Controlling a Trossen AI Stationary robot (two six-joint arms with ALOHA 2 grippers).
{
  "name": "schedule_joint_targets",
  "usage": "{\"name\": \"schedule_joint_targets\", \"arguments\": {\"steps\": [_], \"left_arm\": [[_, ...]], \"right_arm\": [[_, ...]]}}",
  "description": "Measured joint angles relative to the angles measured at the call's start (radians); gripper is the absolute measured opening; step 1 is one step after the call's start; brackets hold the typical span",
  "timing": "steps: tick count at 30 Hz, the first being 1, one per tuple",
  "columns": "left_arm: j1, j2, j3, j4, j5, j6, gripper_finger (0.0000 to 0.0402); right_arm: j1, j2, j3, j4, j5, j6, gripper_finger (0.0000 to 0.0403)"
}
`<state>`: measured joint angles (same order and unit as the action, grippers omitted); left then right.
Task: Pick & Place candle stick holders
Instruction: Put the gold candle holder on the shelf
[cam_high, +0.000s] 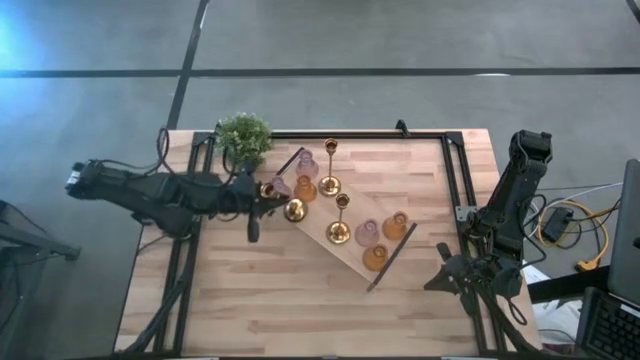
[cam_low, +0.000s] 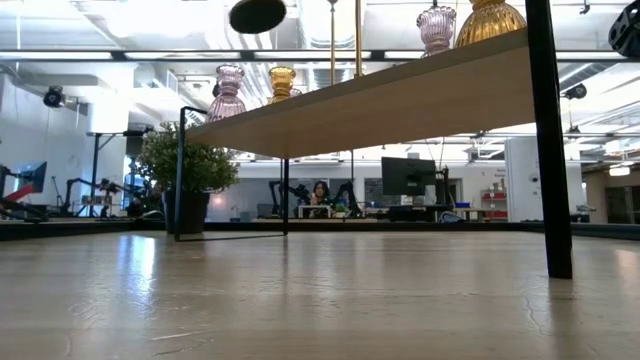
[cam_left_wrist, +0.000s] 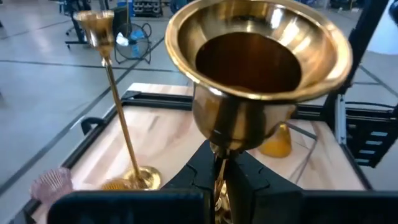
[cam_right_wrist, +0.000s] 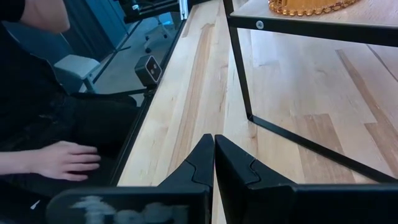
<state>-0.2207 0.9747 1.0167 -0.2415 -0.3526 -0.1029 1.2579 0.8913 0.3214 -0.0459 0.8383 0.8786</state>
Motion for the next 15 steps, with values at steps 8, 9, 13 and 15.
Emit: {"name": "schedule_joint_targets", "arguments": {"steps": [8, 9, 13, 15], "left_arm": [[0.110, 0.113, 0.161, -0.096, 0.110, 0.072, 0.0018], [0.124, 0.127, 0.177, -0.102, 0.134, 0.079, 0.0018], [0.177, 0.174, 0.214, -0.106, 0.229, 0.109, 0.0018], [0.203, 0.192, 0.223, -0.105, 0.277, 0.116, 0.0018]], "right_arm": [[0.000, 0.000, 0.000, 0.000, 0.000, 0.000, 0.0008], [0.000, 0.000, 0.000, 0.000, 0.000, 0.000, 0.0008], [0.000, 0.000, 0.000, 0.000, 0.000, 0.000, 0.0008], [0.000, 0.000, 0.000, 0.000, 0.000, 0.000, 0.0008]]}}
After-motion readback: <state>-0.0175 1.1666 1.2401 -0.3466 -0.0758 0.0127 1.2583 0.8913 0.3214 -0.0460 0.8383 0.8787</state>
